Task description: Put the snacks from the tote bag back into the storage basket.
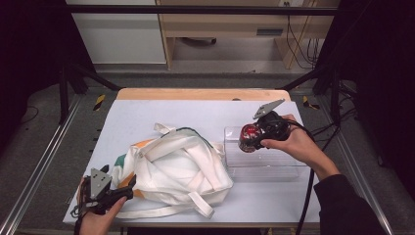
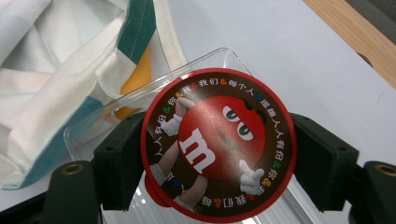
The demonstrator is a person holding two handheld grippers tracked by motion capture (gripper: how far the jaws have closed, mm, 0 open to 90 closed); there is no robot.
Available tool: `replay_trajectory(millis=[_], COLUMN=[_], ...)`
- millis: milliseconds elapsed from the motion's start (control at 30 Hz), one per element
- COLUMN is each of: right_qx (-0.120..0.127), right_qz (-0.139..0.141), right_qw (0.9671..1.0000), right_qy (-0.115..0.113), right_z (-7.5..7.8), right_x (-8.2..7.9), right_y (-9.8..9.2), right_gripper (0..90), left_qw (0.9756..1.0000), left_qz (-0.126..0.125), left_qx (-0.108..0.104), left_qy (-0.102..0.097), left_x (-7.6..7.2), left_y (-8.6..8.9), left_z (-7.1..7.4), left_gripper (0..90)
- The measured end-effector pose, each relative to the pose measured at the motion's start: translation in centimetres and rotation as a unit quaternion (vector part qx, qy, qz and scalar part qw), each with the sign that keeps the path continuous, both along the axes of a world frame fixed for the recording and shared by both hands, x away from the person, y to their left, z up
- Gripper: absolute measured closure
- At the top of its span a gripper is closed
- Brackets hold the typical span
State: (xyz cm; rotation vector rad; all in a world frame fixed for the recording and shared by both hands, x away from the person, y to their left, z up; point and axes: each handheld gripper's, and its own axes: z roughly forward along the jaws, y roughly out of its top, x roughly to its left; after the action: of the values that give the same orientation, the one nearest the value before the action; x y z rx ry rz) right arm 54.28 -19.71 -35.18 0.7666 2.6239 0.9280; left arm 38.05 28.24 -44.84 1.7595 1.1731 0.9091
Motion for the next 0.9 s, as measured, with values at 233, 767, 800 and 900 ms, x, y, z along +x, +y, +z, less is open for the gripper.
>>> replay_trajectory(millis=[233,767,800,900], right_qx=[-0.004,-0.015,-0.017,-0.02], right_qz=[0.003,0.012,0.013,0.014], right_qw=[1.0,0.9998,0.9997,0.9997], right_qy=[0.003,-0.01,-0.009,-0.009], right_z=[-0.5,-0.8,-0.8,-1.1], right_x=[0.6,1.2,1.2,1.4], right_y=[0.4,1.1,1.2,1.5], right_gripper=[25.9,25.9,26.0,25.9], left_qw=[1.0,1.0,1.0,1.0], left_qz=[0.0,-0.002,-0.002,-0.001], left_qx=[0.002,0.002,0.002,0.002], left_qy=[-0.003,-0.006,-0.006,-0.007], left_x=[0.0,-0.1,-0.1,-0.1], left_y=[-0.1,-0.1,-0.1,-0.1], left_z=[0.0,0.1,0.1,0.1], left_gripper=[5.6,5.6,5.6,5.6])
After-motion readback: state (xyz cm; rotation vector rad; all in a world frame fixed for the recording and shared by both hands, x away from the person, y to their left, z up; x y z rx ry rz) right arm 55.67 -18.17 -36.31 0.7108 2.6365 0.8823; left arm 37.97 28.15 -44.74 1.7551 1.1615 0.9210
